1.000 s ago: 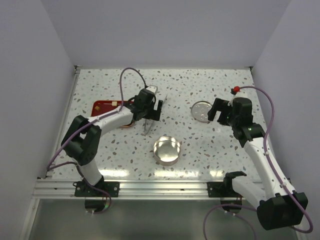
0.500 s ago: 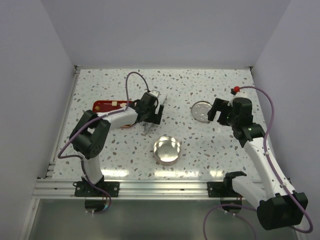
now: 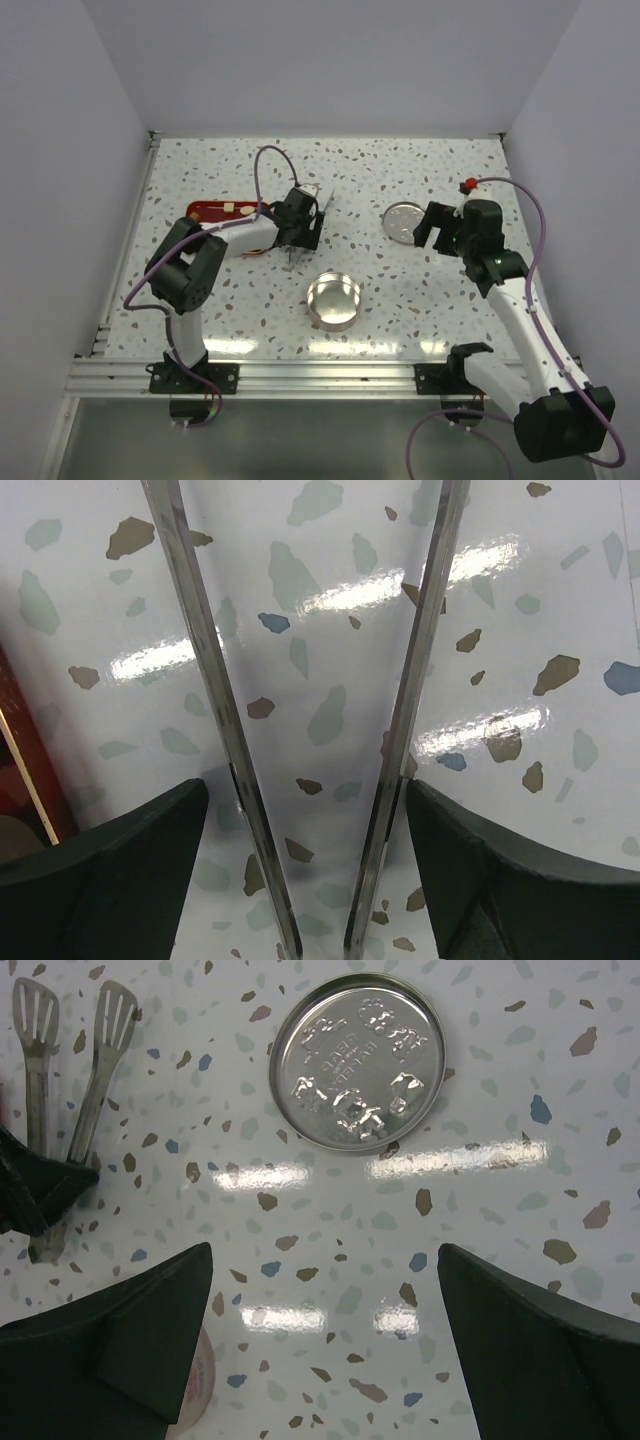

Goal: Pack the chocolate

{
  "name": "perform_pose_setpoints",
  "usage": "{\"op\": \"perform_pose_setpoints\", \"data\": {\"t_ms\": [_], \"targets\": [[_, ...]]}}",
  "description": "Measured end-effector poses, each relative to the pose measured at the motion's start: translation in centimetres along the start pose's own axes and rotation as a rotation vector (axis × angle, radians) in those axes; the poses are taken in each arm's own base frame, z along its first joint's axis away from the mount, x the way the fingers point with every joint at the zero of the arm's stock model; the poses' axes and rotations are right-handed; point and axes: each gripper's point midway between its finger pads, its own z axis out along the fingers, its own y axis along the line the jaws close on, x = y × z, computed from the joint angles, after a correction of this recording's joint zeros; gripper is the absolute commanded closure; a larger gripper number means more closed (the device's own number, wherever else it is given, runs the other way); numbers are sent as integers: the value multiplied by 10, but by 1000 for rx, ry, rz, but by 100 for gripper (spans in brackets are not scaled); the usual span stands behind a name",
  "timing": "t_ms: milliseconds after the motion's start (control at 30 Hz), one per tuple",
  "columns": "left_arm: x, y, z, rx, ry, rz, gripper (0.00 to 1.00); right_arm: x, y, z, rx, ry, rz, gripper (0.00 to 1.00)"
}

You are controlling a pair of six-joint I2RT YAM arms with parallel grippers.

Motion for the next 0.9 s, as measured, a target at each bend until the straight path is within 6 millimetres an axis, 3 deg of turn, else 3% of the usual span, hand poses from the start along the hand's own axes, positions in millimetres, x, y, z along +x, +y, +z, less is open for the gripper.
{"op": "perform_pose_setpoints", "data": {"t_ms": [33, 233, 533, 900], "targets": [[0, 0, 0, -1, -1, 0, 23, 1, 0, 0, 0, 1, 0, 2], [-1, -1, 0, 2, -8, 2, 39, 4, -1, -3, -2, -1, 0, 2], [-3, -1, -4, 7, -19, 19, 44, 3, -1, -13, -7, -15, 0, 2], [-41, 3, -66, 38, -144, 10, 43, 6, -2, -13, -3, -4, 1, 3]]}}
